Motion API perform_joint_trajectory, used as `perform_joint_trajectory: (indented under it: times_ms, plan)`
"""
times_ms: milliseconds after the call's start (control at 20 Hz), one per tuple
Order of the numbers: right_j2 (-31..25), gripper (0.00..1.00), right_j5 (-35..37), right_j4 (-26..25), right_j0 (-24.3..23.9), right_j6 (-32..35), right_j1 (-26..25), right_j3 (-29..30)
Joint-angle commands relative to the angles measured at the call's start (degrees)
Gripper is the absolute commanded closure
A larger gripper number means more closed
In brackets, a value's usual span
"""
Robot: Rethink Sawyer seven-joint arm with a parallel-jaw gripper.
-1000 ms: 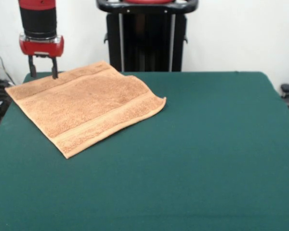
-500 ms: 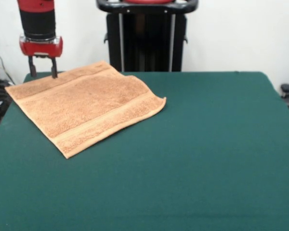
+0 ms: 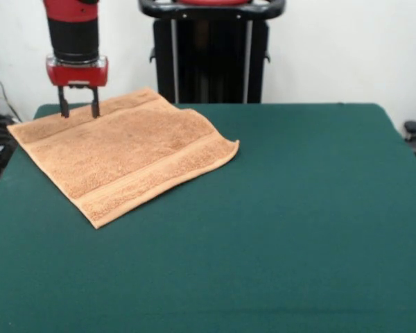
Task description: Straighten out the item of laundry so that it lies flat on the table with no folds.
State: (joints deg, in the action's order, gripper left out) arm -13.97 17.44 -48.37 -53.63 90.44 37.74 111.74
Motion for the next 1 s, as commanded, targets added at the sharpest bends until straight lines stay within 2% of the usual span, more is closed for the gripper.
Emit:
perform_joint_trajectory:
  times_ms: [50, 300, 750, 1000]
  plan:
    - [-0.14, 0.00, -5.97, 0.43, 7.43, 9.70, -4.27, 2.42]
    - [1.10, 0.00, -6.18, 2.82, 10.42, 11.56, -4.17, 1.98]
    - [4.64, 0.00, -10.11, 5.02, 15.17, 12.94, -8.74, -1.79]
    - [7.81, 0.00, -14.43, 5.80, 18.20, 13.76, -13.09, -4.08]
